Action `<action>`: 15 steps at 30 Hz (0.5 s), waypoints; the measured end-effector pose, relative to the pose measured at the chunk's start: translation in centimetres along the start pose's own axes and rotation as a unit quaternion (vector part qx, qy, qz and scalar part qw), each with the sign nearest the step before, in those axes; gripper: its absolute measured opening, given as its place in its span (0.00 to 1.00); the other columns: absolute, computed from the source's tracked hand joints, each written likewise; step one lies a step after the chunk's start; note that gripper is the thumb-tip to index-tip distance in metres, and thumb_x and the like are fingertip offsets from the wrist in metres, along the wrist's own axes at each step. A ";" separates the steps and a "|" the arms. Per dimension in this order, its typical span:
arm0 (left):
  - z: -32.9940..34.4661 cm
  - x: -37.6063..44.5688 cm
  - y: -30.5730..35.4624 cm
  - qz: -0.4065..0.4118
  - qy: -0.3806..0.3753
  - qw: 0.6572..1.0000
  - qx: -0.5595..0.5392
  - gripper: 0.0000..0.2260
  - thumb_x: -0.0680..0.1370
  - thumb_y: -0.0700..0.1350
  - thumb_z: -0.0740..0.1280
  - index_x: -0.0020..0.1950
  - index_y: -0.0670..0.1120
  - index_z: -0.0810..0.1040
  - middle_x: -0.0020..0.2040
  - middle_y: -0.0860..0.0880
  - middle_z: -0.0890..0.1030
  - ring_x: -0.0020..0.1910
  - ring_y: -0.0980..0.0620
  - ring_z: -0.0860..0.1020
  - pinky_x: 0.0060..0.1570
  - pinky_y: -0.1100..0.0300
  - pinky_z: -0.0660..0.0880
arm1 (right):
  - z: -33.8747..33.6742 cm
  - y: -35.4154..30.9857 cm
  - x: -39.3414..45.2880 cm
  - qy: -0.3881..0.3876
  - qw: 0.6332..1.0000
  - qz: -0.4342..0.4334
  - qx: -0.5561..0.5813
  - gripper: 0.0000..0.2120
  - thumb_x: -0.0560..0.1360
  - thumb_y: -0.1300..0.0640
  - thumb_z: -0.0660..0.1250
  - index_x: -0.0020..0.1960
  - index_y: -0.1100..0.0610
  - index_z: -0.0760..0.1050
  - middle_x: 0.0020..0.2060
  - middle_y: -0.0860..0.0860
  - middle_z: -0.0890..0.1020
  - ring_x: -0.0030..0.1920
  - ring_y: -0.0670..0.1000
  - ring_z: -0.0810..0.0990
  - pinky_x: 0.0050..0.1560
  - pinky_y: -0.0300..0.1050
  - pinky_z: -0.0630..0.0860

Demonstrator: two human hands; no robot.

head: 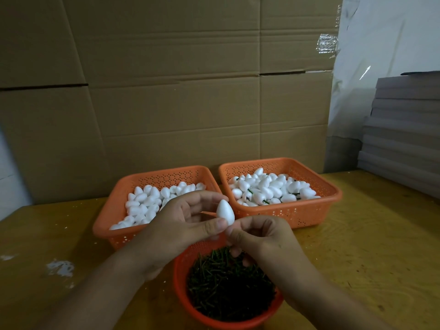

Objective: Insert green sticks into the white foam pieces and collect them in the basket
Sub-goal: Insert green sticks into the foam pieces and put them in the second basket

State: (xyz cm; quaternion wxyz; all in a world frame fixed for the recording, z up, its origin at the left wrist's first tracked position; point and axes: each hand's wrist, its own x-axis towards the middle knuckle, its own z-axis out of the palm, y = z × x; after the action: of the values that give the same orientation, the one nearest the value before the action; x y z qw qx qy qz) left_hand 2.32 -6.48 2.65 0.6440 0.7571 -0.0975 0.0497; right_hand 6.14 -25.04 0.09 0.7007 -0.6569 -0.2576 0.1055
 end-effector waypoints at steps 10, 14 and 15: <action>0.2 0.0 -0.3 0.016 0.015 1.000 0.008 0.15 0.70 0.51 0.77 0.56 0.57 0.83 0.56 0.48 0.85 0.55 0.48 0.84 0.50 0.60 0.80 | 0.2 0.0 -0.1 0.007 1.000 -0.002 -0.007 0.07 0.76 0.58 0.72 0.44 0.62 0.84 0.32 0.55 0.83 0.32 0.46 0.79 0.30 0.37 0.73; -0.3 0.2 0.3 -0.005 0.011 0.999 -0.029 0.14 0.72 0.47 0.76 0.57 0.54 0.84 0.57 0.47 0.85 0.56 0.47 0.84 0.50 0.58 0.81 | 0.1 -0.4 -0.1 -0.034 0.999 0.032 -0.025 0.07 0.77 0.56 0.70 0.46 0.59 0.83 0.34 0.50 0.84 0.34 0.45 0.80 0.32 0.37 0.74; -0.6 0.4 0.5 -0.011 0.017 0.999 -0.045 0.13 0.73 0.45 0.76 0.57 0.53 0.85 0.57 0.46 0.85 0.55 0.47 0.84 0.49 0.58 0.81 | 0.2 -0.5 0.0 -0.051 0.997 0.046 -0.033 0.06 0.78 0.57 0.69 0.45 0.57 0.83 0.36 0.49 0.84 0.35 0.44 0.80 0.32 0.37 0.74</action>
State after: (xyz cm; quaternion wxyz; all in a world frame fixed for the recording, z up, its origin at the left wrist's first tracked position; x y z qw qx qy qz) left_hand 2.59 -5.97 3.29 0.6795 0.7274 -0.0809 0.0510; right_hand 5.92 -24.97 0.59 0.6594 -0.6843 -0.2660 0.1621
